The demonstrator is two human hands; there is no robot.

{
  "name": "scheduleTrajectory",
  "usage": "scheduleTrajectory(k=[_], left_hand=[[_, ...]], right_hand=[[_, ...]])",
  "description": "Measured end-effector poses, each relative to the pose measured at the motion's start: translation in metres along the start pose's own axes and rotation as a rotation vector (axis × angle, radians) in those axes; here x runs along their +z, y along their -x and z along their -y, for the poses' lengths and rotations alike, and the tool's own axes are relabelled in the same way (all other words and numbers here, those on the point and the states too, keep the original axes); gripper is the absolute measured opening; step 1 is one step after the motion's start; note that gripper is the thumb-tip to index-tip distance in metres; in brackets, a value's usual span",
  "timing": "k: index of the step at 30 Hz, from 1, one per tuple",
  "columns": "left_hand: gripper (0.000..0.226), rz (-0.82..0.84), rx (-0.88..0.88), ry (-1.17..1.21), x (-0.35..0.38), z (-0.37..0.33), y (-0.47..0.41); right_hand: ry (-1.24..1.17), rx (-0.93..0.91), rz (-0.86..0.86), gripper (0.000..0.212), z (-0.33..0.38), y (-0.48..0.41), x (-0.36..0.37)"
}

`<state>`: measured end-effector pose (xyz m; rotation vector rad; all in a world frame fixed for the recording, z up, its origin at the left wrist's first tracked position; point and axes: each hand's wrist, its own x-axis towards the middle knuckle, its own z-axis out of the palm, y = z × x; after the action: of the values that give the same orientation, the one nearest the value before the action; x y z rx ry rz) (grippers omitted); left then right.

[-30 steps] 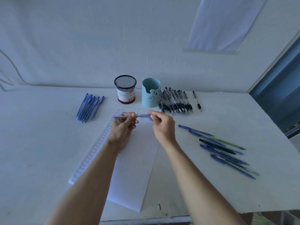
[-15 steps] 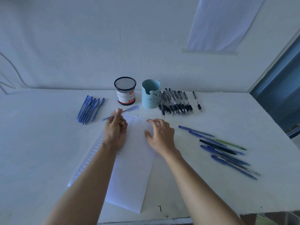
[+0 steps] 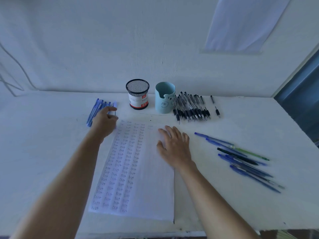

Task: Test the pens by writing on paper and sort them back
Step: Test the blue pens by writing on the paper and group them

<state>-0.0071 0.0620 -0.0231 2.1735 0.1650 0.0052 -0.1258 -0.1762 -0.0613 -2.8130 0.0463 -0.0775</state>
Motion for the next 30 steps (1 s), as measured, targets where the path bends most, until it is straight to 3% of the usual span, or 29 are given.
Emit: scheduleTrajectory(k=[3, 6, 17, 22, 27, 30], left_hand=[[0.042, -0.063, 0.041, -0.302, -0.001, 0.001, 0.003], [0.034, -0.112, 0.098, -0.393, 0.003, 0.002, 0.004], [0.016, -0.289, 0.111, -0.403, 0.000, 0.015, -0.006], [0.009, -0.330, 0.222, -0.348, 0.006, 0.014, 0.003], [0.008, -0.116, 0.566, -0.371, 0.036, -0.002, 0.036], [0.033, 0.083, 0.521, -0.507, 0.062, -0.011, 0.057]], right_hand=[[0.004, 0.010, -0.005, 0.057, 0.000, 0.000, 0.001], [0.003, 0.011, -0.015, 0.059, 0.001, -0.001, 0.001], [-0.008, 0.013, -0.008, 0.060, 0.002, 0.000, -0.002], [-0.012, 0.015, -0.012, 0.059, 0.002, -0.001, -0.001], [-0.038, 0.029, 0.020, 0.052, 0.001, -0.001, -0.003], [-0.072, 0.032, 0.001, 0.046, 0.000, -0.003, -0.006]])
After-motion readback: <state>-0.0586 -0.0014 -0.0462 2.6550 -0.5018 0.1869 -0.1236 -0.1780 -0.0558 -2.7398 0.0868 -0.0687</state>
